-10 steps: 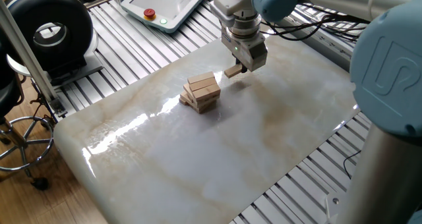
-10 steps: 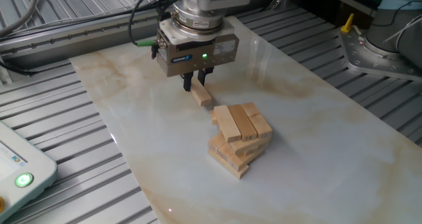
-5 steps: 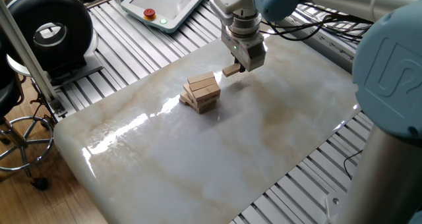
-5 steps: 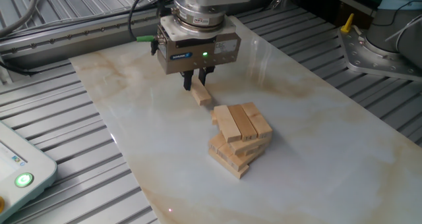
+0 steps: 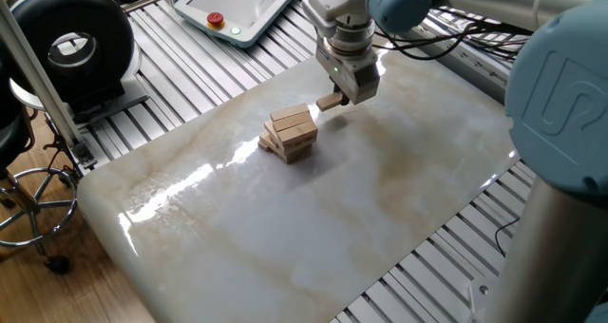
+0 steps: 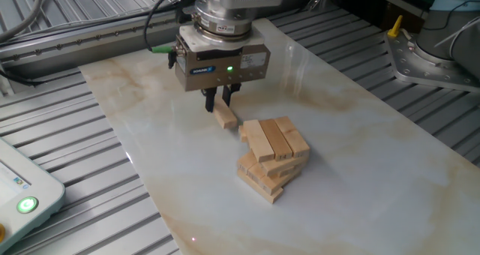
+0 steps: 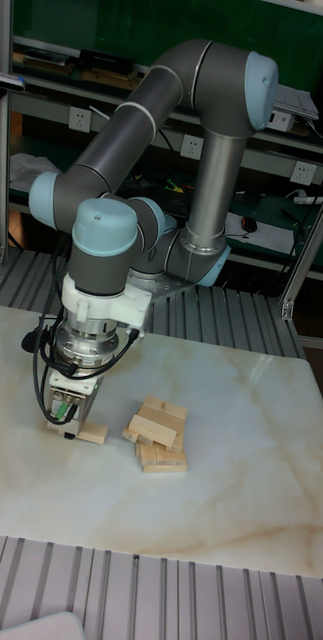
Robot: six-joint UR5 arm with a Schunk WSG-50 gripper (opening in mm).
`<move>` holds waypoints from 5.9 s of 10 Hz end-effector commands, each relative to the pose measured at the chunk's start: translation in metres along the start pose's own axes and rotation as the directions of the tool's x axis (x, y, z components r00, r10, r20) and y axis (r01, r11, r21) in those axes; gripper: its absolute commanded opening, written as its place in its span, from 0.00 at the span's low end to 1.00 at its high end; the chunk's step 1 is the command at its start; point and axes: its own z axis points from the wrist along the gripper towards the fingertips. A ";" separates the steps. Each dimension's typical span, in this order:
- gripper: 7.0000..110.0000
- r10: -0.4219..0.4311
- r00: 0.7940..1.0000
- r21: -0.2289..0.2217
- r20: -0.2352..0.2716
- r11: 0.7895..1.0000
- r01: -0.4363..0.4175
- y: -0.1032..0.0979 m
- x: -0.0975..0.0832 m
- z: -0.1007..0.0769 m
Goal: Play Jenga
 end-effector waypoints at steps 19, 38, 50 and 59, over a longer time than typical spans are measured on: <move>0.36 -0.182 0.982 0.017 0.055 0.983 0.181 -0.005 -0.009 0.015; 0.36 0.036 0.999 -0.020 0.011 0.999 -0.035 0.008 -0.099 -0.048; 0.36 0.007 1.000 -0.011 -0.003 1.000 -0.007 0.012 -0.077 -0.063; 0.36 0.038 0.999 0.013 -0.013 0.999 -0.037 0.017 -0.071 -0.075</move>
